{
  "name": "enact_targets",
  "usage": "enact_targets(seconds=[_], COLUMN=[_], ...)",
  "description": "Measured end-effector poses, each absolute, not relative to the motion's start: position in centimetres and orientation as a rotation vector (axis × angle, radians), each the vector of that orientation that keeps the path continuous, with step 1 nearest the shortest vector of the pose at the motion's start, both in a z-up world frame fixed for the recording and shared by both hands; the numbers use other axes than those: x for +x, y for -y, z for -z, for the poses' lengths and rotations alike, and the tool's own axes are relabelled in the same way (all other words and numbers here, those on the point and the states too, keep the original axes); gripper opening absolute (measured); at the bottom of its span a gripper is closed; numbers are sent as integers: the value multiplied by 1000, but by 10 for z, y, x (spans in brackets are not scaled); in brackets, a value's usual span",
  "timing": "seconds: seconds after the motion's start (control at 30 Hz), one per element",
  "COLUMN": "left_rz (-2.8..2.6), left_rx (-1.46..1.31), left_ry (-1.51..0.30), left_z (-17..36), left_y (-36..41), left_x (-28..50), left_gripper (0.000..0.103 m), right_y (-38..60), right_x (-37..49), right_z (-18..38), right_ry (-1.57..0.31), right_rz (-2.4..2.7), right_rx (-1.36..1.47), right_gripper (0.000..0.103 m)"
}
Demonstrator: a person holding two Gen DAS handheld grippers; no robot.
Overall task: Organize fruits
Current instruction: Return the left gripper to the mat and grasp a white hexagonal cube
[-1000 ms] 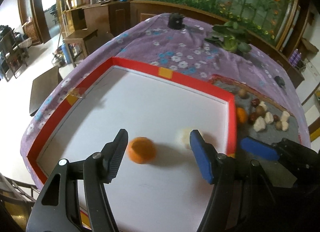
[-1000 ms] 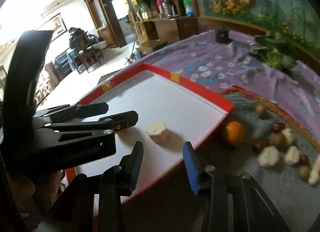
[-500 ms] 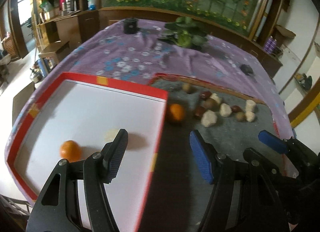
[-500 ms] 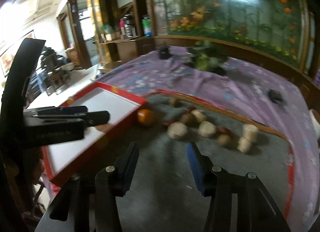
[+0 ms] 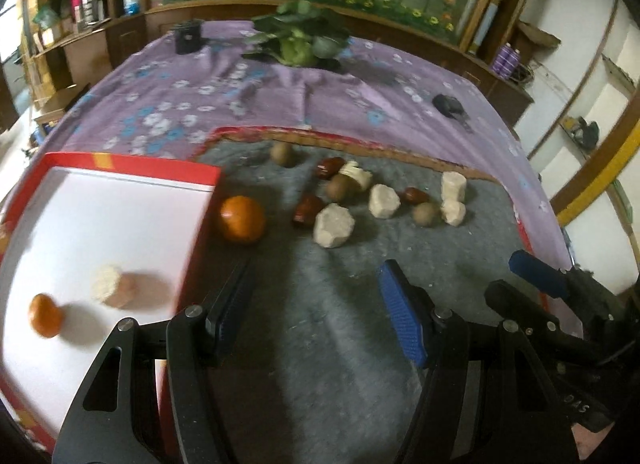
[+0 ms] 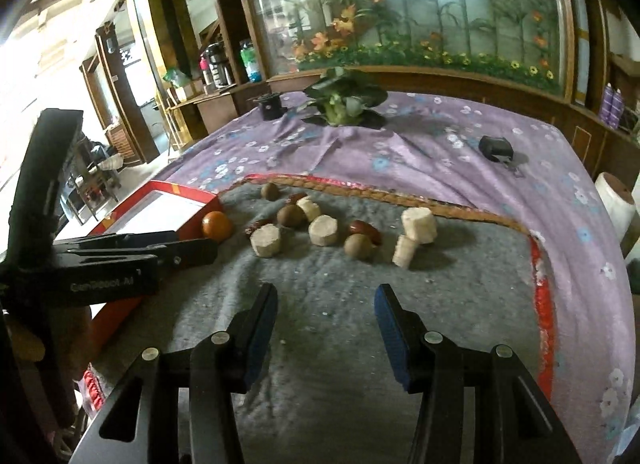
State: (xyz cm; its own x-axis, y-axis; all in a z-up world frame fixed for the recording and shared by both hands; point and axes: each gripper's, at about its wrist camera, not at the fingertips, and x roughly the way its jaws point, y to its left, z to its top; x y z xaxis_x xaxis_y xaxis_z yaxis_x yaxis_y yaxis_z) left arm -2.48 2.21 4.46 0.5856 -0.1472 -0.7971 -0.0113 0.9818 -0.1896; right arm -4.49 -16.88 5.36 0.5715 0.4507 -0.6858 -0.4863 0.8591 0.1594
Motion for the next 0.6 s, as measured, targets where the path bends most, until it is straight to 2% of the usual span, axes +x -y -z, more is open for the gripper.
enact_targets(seconds=[0.6], left_rz=[144], left_rx=[-96], left_ry=[-1040], left_z=[-7], left_y=[9], left_x=[26], left_gripper=[64], right_y=[193], right_x=[-26], right_z=[-42], right_ry=[-815], right_rz=[-549], right_rx=[32], right_gripper=[49])
